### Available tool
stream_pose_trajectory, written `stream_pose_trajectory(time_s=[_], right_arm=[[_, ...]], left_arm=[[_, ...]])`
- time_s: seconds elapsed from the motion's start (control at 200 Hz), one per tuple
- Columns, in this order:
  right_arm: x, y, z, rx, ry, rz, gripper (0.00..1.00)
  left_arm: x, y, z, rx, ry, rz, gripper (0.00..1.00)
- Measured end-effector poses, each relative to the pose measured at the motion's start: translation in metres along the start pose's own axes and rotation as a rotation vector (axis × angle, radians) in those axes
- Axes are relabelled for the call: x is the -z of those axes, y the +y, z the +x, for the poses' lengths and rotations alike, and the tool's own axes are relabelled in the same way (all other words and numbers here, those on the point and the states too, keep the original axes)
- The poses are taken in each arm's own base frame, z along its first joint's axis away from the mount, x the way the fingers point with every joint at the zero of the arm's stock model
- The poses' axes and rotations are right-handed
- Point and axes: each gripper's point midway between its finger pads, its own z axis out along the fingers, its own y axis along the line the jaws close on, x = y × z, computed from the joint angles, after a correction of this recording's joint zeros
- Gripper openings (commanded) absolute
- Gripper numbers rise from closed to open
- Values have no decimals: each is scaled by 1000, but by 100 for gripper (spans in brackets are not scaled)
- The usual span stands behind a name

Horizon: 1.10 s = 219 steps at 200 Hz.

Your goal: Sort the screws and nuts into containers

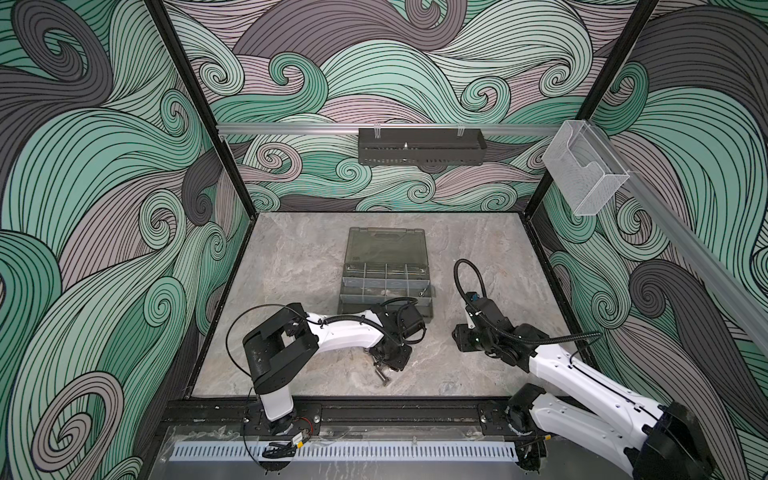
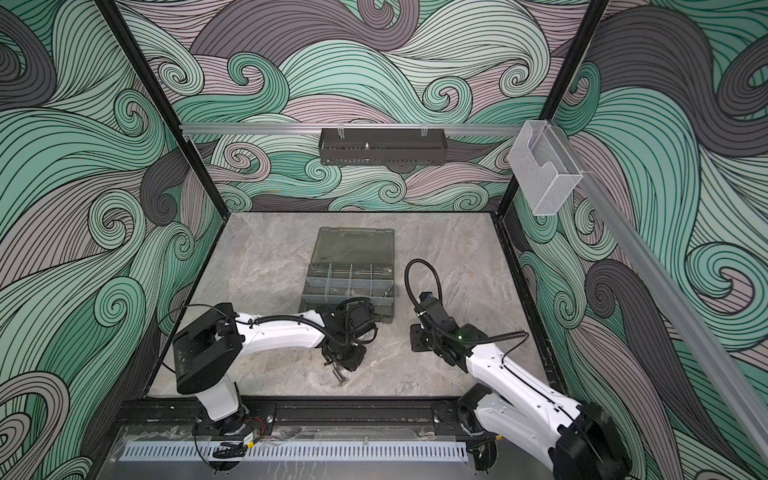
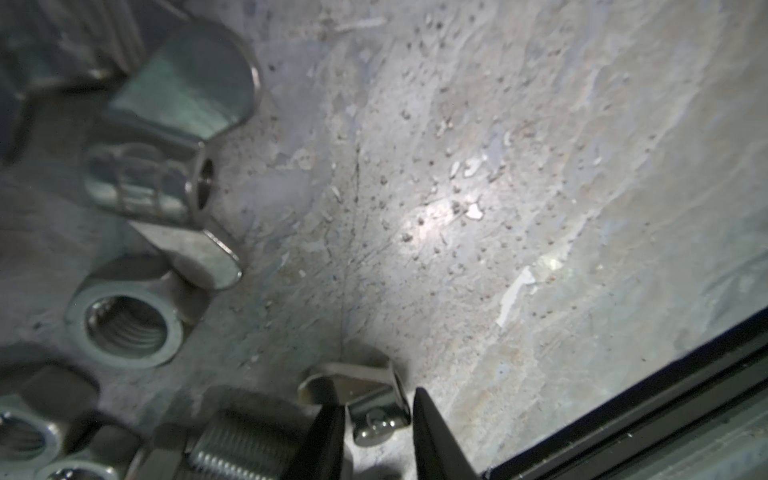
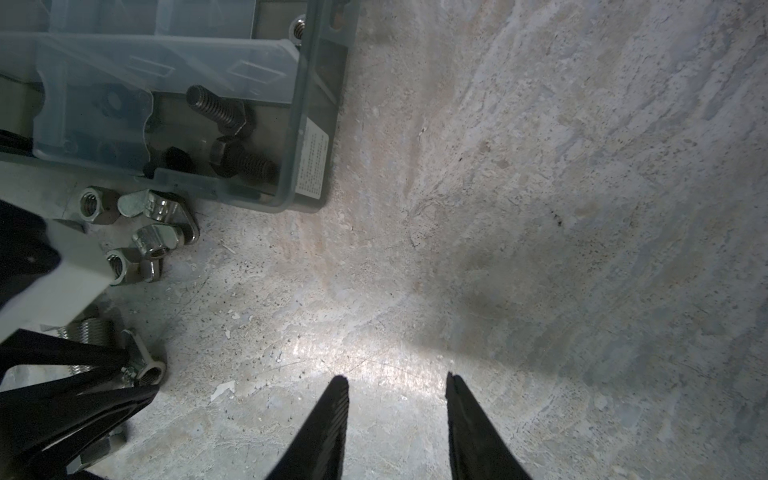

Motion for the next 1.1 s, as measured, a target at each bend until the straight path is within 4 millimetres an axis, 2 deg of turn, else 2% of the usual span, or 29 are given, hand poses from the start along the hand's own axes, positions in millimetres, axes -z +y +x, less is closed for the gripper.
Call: stream_pose_trajectory(time_s=[0.42,0.605,0.841,0.961,1.096], right_arm=[[0,0,0,0,0,0,40],[0,0,0,0,1,0,40],[3,0,-1,-3,-9,-4,41],[8,1,-3,-9,-31,-15,40],[12,0,-2,-17,-50,-25,40]], left_arm=[[-4,-13,-16,-51,-6,2,25],[-5,-16,-21,-66,-8,2,19],[1,-17,-26,-94,-21,-16,19],[19,-22,-47,-118,-69,-20,19],[53,-28,-90,-132,-177,5,18]])
